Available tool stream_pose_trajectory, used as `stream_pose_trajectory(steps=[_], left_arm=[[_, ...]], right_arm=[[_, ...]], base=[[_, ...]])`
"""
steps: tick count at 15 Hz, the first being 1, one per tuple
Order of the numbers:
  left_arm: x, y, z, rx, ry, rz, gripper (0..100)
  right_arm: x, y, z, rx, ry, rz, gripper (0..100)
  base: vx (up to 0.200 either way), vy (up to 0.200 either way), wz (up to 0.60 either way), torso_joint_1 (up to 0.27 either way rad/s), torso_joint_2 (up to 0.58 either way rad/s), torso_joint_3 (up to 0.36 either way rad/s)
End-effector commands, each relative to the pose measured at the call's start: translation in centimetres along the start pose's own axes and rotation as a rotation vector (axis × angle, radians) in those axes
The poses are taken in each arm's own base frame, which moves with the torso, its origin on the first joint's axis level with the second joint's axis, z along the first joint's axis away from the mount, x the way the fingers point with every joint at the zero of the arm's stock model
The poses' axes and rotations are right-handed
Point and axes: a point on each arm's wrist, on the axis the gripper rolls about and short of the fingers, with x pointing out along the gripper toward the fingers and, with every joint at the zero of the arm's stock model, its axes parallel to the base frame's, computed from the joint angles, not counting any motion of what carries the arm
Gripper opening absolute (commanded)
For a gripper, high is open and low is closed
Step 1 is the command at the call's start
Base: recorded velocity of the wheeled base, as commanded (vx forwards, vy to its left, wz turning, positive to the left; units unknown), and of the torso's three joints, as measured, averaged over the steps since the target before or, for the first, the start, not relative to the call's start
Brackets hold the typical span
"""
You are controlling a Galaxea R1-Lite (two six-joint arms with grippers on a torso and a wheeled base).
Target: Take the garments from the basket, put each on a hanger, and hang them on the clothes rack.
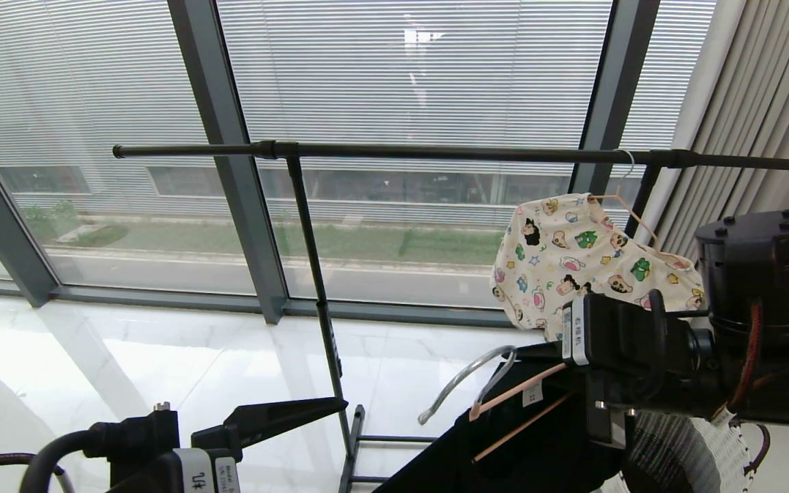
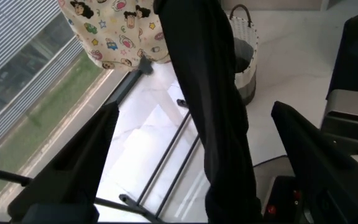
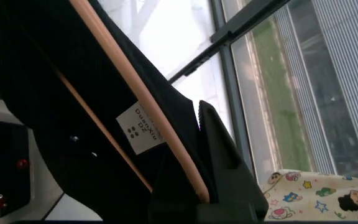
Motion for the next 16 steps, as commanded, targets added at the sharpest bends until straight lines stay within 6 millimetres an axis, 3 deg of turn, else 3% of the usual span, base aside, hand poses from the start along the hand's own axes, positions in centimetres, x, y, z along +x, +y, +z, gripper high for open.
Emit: stream_pose_trajectory(steps=[1,5,7,16], left_arm=[[-0.9,0.1,-0.3,-0.002,-0.015,0.017,100],[-3.5,-0.2,-3.5,-0.019,0.049,0.125,100],[-3.9,0.1,-4.1,-0.031,0.063,0.160,100],[-1.8,0.9,-4.4,-0.060,0.137,0.132,100]], right_arm=[[-0.8,-1.3,-0.5,0.015,0.000,-0.072,0],[-1.2,-2.3,-1.1,0.075,0.008,-0.124,0],[-1.3,-2.5,-1.3,0.081,0.013,-0.132,0],[-1.3,-2.9,-1.1,0.129,-0.016,-0.164,0]], base=[[0.000,0.000,0.00,0.000,0.00,0.000],[0.000,0.000,0.00,0.000,0.00,0.000],[0.000,0.000,0.00,0.000,0.00,0.000],[0.000,0.000,0.00,0.000,0.00,0.000]])
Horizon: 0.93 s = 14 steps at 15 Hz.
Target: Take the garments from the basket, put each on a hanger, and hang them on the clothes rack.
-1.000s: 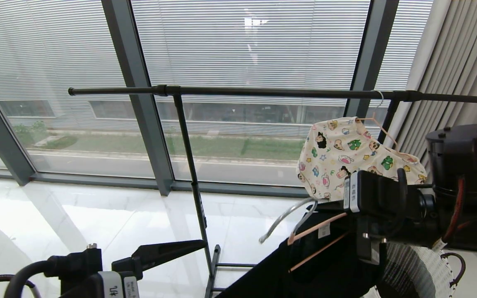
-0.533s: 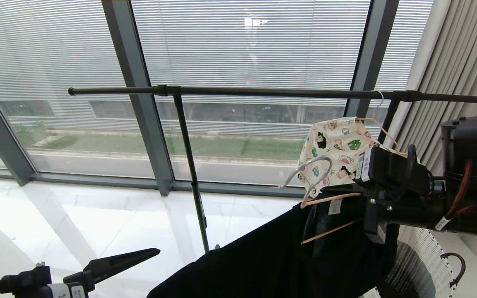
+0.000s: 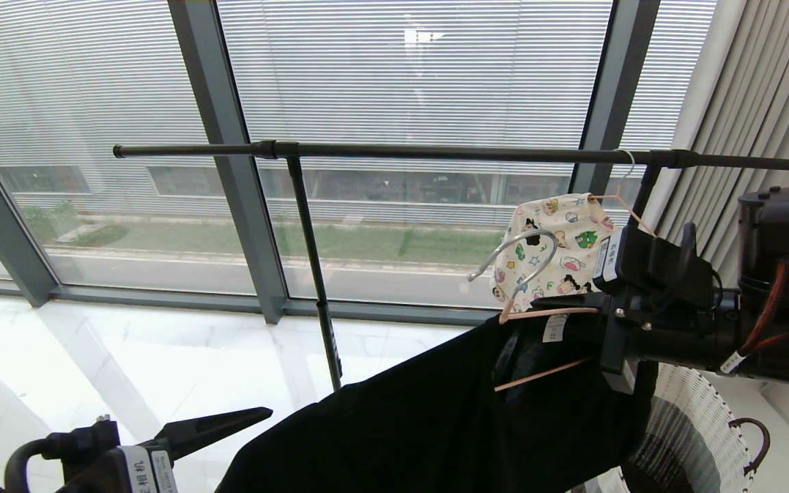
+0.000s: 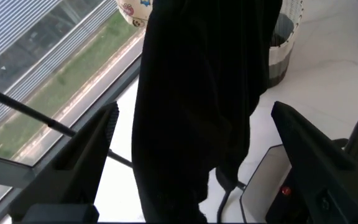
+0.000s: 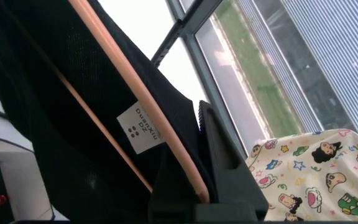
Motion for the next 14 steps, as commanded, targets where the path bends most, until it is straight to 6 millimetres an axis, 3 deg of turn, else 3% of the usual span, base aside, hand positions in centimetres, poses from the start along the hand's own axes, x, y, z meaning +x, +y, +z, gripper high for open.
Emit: stream_pose_trajectory(steps=[1,8,14], left_arm=[[1.5,0.6,0.5,-0.036,0.039,0.016,100],[1.2,0.0,-1.1,-0.082,0.067,-0.068,100],[1.8,2.1,-2.8,-0.165,0.175,0.077,100]], right_arm=[[0.1,0.1,0.0,0.000,0.001,0.004,0],[-0.1,-0.2,0.1,-0.001,0.000,-0.021,0],[-0.8,-0.2,0.5,0.002,-0.020,-0.031,0]], base=[[0.000,0.000,0.00,0.000,0.00,0.000],[0.000,0.000,0.00,0.000,0.00,0.000],[0.000,0.000,0.00,0.000,0.00,0.000]])
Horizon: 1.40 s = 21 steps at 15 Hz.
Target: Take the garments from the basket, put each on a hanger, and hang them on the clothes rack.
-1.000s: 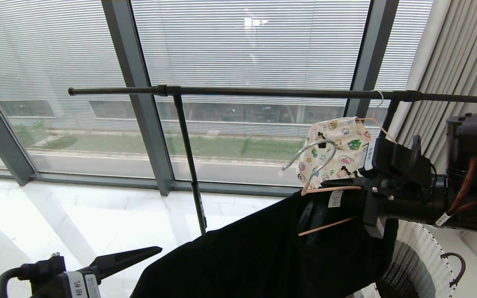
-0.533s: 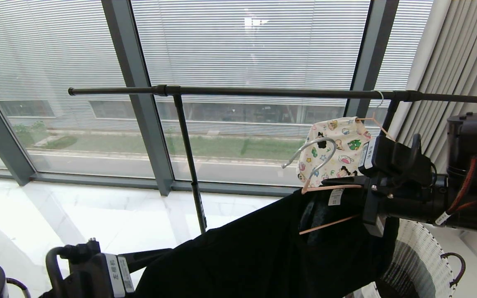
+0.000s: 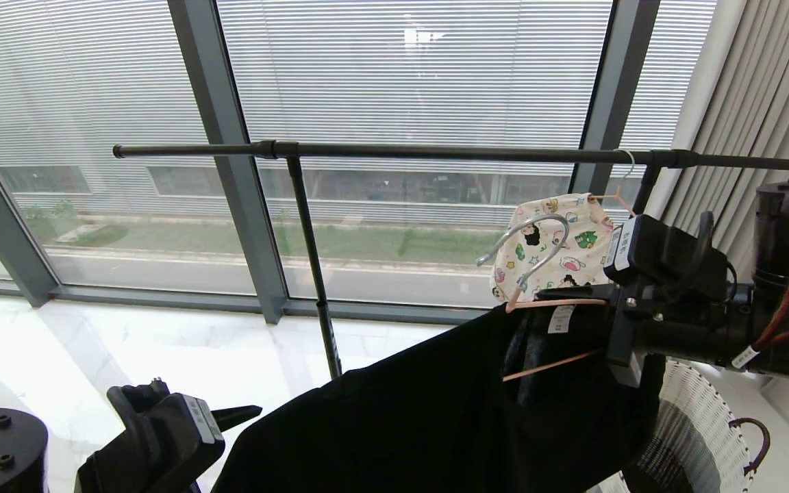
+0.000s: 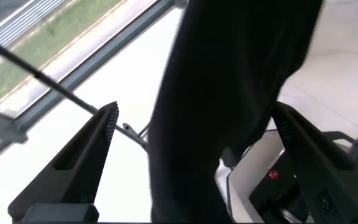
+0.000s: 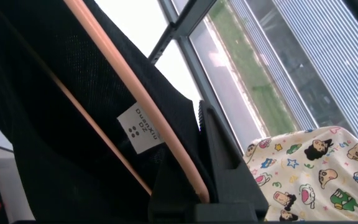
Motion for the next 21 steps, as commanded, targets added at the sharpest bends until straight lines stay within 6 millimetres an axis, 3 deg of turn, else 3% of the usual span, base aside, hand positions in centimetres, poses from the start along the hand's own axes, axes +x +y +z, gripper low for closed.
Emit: stream_pose_trajectory(steps=[1,2,7,10,14,19,20,21], left_arm=[[0.5,0.5,-0.4,-0.020,0.038,0.026,100],[0.7,0.5,-0.5,-0.021,0.047,0.026,0],[0.9,0.8,-0.8,-0.036,0.071,0.044,0],[0.0,2.7,-2.1,-0.105,0.117,0.204,0],[-1.7,2.9,-3.8,-0.150,0.129,0.298,0],[-2.0,3.0,-2.9,-0.143,0.082,0.299,0],[-2.0,3.1,-2.6,-0.142,0.068,0.304,100],[-2.0,3.1,-2.5,-0.142,0.064,0.304,100]], right_arm=[[-0.2,0.1,0.2,-0.003,-0.007,0.001,0],[-0.2,0.1,0.2,-0.005,-0.011,0.001,0],[-0.7,0.1,0.4,-0.009,-0.018,-0.008,0],[-1.1,-0.3,0.4,-0.007,-0.009,-0.043,0],[-1.8,-0.8,-0.2,0.005,0.016,-0.091,0],[-1.8,-0.9,-0.1,0.004,0.021,-0.104,0],[-1.9,-0.9,-0.1,0.006,0.034,-0.123,0],[-2.0,-0.9,-0.1,0.007,0.032,-0.126,0]], base=[[0.000,0.000,0.00,0.000,0.00,0.000],[0.000,0.000,0.00,0.000,0.00,0.000],[0.000,0.000,0.00,0.000,0.00,0.000],[0.000,0.000,0.00,0.000,0.00,0.000],[0.000,0.000,0.00,0.000,0.00,0.000],[0.000,0.000,0.00,0.000,0.00,0.000],[0.000,0.000,0.00,0.000,0.00,0.000],[0.000,0.000,0.00,0.000,0.00,0.000]])
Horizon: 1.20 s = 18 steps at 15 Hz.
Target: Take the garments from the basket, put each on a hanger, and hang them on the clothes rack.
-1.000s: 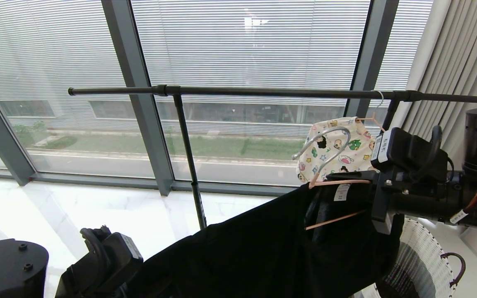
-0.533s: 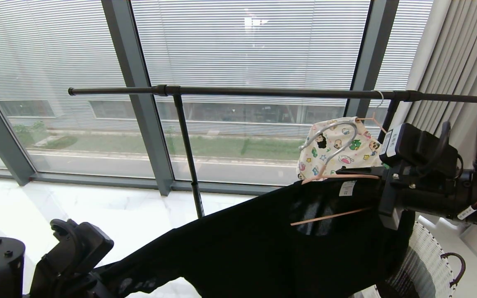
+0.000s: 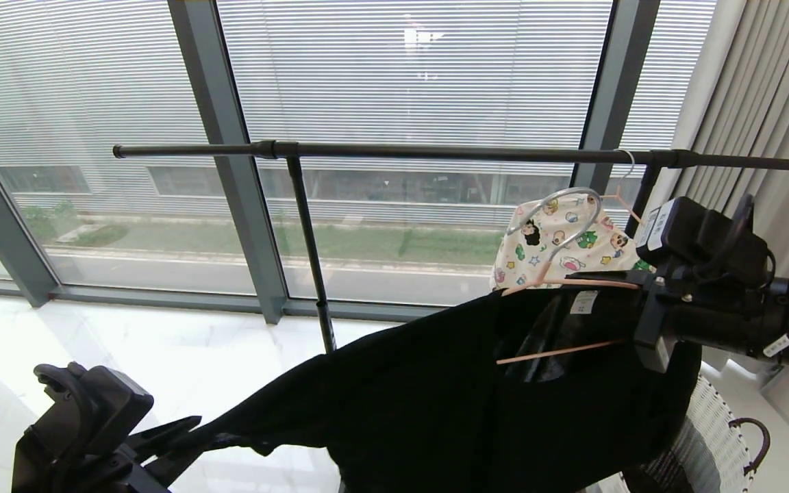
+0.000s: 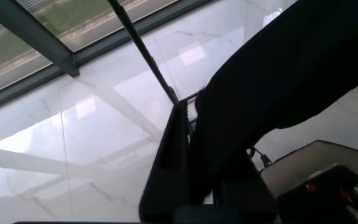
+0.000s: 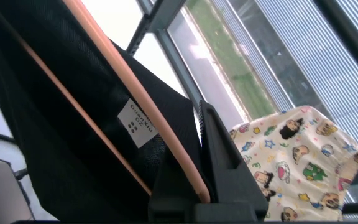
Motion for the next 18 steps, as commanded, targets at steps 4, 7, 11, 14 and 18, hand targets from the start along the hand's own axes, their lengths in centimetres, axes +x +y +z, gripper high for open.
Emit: stream_pose_trajectory(steps=[4,7,11,14,18], left_arm=[[-0.1,0.2,0.6,-0.001,-0.027,0.005,100],[0.0,0.4,1.4,-0.083,-0.051,0.016,100],[0.2,1.2,2.4,-0.290,-0.052,0.217,100],[0.2,1.5,2.7,-0.300,-0.046,0.315,100],[0.2,1.8,3.3,-0.302,-0.056,0.371,100]], right_arm=[[-0.3,0.1,0.0,-0.001,-0.001,-0.004,0],[-0.4,0.3,-0.3,0.006,0.041,-0.010,0],[-2.2,1.3,-1.9,0.122,0.307,-0.048,0],[-2.4,2.1,-3.2,0.243,0.454,-0.020,0],[0.9,2.5,-3.4,0.376,0.512,-0.092,0]], base=[[0.000,0.000,0.00,0.000,0.00,0.000],[0.000,0.000,0.00,0.000,0.00,0.000],[0.000,0.000,0.00,0.000,0.00,0.000],[0.000,0.000,0.00,0.000,0.00,0.000],[0.000,0.000,0.00,0.000,0.00,0.000]])
